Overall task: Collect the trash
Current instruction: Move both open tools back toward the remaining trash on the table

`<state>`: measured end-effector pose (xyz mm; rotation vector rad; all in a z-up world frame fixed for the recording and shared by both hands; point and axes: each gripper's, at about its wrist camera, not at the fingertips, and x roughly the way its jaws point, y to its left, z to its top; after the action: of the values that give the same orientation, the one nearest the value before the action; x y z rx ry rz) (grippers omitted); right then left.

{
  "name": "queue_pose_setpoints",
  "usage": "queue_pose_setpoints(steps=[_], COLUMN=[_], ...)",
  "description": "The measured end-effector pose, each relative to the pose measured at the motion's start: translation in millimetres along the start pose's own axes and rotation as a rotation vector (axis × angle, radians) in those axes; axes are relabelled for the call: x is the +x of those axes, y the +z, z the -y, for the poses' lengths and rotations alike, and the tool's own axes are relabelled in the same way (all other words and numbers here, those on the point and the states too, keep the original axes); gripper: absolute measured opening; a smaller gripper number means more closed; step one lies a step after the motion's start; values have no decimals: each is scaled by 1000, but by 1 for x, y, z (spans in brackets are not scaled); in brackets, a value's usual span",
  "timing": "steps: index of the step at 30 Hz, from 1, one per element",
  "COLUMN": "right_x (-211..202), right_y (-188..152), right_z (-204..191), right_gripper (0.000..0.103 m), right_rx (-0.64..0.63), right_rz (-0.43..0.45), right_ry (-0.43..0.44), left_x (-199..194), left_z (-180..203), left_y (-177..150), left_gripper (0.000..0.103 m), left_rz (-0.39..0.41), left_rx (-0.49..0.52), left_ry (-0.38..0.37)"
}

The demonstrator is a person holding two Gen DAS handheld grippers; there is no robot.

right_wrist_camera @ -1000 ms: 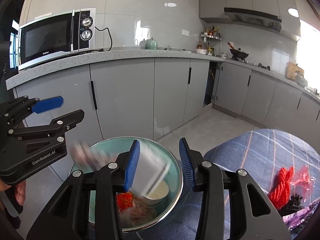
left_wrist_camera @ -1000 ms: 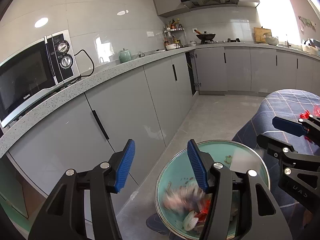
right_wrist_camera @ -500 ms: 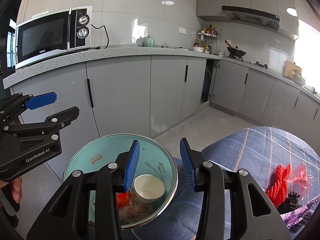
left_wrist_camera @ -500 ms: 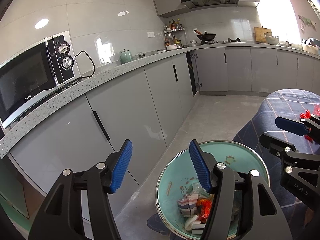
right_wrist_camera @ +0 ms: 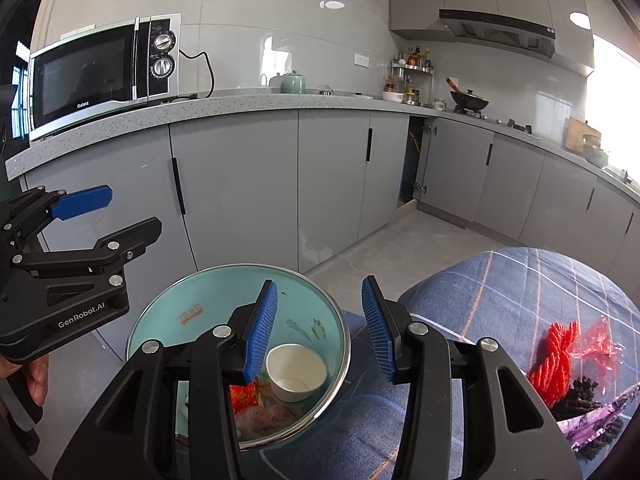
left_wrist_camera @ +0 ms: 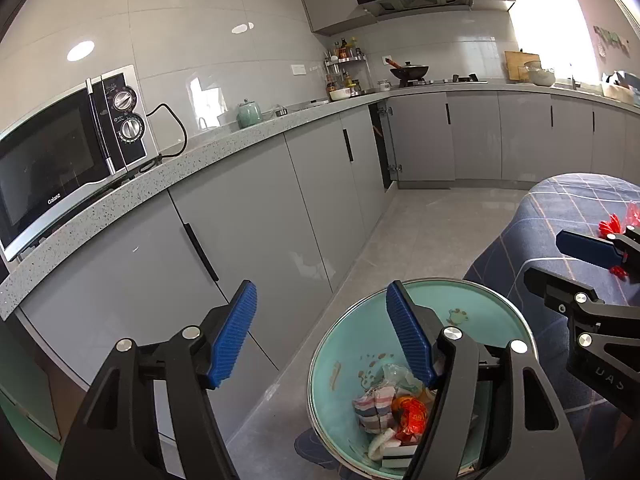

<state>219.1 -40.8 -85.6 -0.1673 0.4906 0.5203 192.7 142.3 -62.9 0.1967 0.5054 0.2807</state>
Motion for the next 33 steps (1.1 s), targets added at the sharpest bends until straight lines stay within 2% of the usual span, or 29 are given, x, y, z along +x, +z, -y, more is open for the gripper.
queue_pose_setpoints(steps=[7,13,22,28,33], right_x=[-11,-28,-67,-101,-125], right_y=[-5,-14,-31,-49,-74], right_z=[11,31,84,126,170], right_gripper=[48,48,52,54,56], right_rx=[16,30,93,133,224], right_rz=[0,-9,-12,-21,-56], right_ry=[-19,-80,-199,-309,-412], left_x=[1,-5,-16,-25,-29], left_z=[8,30,86,126,158], left_y=[-1,2,11,19,23], left_gripper=[70,73,74,77,79], left_rz=[-3,12,28,54,67], left_rx=[8,23,75,133,168], left_ry=[-17,-57,-160,-221,-272])
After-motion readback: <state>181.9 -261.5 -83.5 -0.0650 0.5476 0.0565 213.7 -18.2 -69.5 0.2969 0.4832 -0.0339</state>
